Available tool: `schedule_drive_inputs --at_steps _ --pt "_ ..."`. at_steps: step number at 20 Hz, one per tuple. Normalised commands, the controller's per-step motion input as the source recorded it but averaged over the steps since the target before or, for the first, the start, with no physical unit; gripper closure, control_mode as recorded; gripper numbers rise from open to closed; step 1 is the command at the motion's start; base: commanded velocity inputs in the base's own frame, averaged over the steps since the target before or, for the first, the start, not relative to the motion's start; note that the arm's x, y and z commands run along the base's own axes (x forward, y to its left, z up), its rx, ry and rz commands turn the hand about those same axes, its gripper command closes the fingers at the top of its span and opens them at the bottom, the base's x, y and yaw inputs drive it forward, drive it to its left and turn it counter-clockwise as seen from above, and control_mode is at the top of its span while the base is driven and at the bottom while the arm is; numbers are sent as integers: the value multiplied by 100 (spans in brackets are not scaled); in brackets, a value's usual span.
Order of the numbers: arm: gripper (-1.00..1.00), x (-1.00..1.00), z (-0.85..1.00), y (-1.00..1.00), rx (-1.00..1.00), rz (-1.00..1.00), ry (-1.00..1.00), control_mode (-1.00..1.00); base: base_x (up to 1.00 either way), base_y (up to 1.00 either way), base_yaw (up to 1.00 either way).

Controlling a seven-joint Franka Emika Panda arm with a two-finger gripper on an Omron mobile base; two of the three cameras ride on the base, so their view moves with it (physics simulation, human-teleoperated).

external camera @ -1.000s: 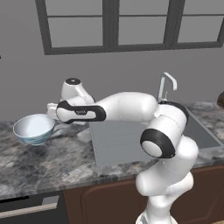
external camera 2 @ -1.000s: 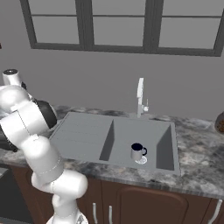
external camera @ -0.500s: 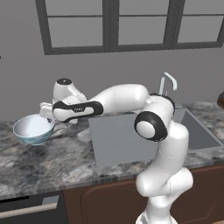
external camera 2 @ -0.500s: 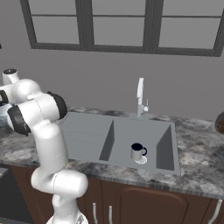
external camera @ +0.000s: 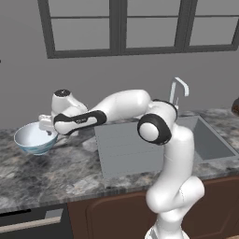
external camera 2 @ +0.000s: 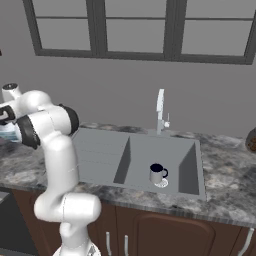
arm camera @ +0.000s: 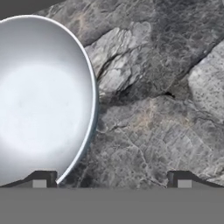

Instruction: Pick the mug and place it in the sink. Pick the bowl and place it in the open cabinet and then close the cabinet.

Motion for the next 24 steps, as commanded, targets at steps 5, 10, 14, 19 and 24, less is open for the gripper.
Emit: schedule_drive_inputs --at_steps 5,10,14,19,24 --pt "-100 12 -22 7 1 0 -1 -100 0 0 0" --pt "-100 28 -18 12 1 0 0 -100 0 0 0" --pt "-100 45 -12 19 1 0 0 -100 0 0 0" --pt "-100 38 -22 31 0 0 0 -100 0 0 0" --pt "100 6 -37 38 3 -2 0 -100 0 0 0"
